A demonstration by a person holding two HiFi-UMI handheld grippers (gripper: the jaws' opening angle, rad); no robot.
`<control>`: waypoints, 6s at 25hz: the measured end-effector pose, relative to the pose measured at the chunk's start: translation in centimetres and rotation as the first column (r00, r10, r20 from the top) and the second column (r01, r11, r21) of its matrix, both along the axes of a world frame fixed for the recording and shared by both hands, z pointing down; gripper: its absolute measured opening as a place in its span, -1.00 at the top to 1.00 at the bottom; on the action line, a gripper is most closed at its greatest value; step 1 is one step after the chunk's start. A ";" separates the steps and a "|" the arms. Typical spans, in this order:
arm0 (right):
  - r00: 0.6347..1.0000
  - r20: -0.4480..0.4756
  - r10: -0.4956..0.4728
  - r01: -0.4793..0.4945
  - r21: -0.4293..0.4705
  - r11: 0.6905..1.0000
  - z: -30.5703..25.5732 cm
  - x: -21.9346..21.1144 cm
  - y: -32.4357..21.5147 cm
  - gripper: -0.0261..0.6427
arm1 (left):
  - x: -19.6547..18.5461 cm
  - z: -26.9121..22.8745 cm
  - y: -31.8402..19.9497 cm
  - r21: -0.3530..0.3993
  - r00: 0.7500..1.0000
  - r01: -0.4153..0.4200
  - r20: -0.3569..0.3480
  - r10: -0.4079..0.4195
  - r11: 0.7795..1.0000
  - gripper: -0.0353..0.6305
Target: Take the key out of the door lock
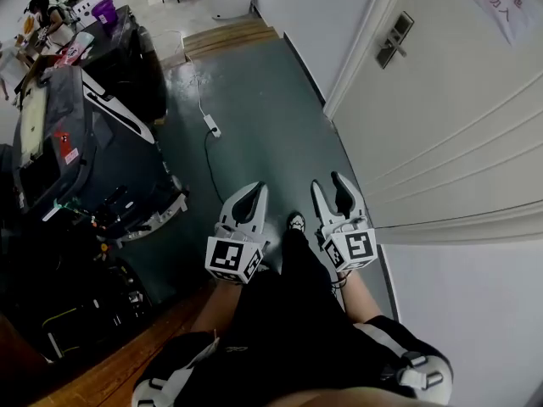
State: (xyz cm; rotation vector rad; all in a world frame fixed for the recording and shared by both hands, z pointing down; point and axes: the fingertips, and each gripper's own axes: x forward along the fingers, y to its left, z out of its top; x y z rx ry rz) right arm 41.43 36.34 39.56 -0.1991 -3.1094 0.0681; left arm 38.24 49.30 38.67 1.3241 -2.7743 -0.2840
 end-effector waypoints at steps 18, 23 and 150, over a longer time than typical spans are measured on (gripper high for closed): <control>0.995 0.010 -0.097 0.097 -0.018 0.995 -1.4 -19.4 -14.6 0.34 | -18.4 -1.3 -15.6 -0.021 0.999 0.045 0.002 -0.045 0.999 0.82; 0.994 -0.017 -0.106 0.105 -0.047 0.993 -0.9 -22.1 -18.2 0.35 | -21.1 -1.2 -19.4 -0.029 0.999 0.052 -0.014 -0.052 0.998 0.82; 0.476 -0.131 0.870 -0.274 -0.962 0.005 13.9 -46.5 -63.3 0.36 | -55.4 12.1 -72.2 -0.177 0.384 -0.922 -0.287 0.878 0.346 0.82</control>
